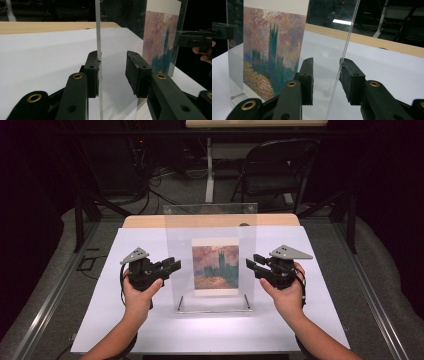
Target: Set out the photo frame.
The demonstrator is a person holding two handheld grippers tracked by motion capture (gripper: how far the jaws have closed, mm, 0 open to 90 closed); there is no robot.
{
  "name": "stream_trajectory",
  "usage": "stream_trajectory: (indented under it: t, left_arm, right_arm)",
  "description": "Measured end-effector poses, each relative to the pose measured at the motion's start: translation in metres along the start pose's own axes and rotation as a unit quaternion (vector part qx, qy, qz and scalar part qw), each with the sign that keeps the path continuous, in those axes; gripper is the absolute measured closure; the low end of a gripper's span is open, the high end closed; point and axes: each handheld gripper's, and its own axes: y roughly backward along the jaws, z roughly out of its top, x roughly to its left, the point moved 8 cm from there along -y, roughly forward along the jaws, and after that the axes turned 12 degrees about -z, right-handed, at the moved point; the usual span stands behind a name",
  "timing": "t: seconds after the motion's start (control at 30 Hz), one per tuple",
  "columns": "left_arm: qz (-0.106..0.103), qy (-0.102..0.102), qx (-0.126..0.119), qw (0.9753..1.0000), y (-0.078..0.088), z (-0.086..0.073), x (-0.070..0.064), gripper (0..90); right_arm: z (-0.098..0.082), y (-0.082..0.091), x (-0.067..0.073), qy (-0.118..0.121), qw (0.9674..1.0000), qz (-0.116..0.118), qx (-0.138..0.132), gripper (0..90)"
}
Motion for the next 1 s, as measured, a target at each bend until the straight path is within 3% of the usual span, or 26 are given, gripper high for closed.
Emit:
stream_trajectory:
  t: [0.27, 0.43, 0.67, 0.8, 1.0]
  left_arm:
    - [0.008, -0.051, 0.007, 0.9986, 0.01, -0.011, -0.015, 64.8]
    - [0.006, -0.067, 0.002, 0.9977, 0.015, -0.018, -0.023, 64.5]
    - [-0.003, -0.073, -0.002, 0.9973, 0.021, -0.028, -0.032, 63.8]
    - [-0.003, -0.072, -0.006, 0.9973, 0.022, -0.032, -0.033, 63.7]
    - [-0.001, -0.066, -0.001, 0.9978, 0.02, -0.039, -0.031, 62.8]
  right_arm:
    - [-0.009, 0.016, 0.006, -0.002, 0.9998, 0.013, -0.014, 66.5]
    - [-0.016, 0.025, 0.011, 0.011, 0.9994, 0.014, -0.029, 66.0]
    - [-0.028, 0.034, 0.017, -0.015, 0.9983, 0.039, -0.04, 64.2]
    - [-0.031, 0.037, 0.02, -0.003, 0.9983, 0.034, -0.048, 63.1]
    - [-0.033, 0.037, 0.019, -0.006, 0.9982, 0.038, -0.047, 63.1]
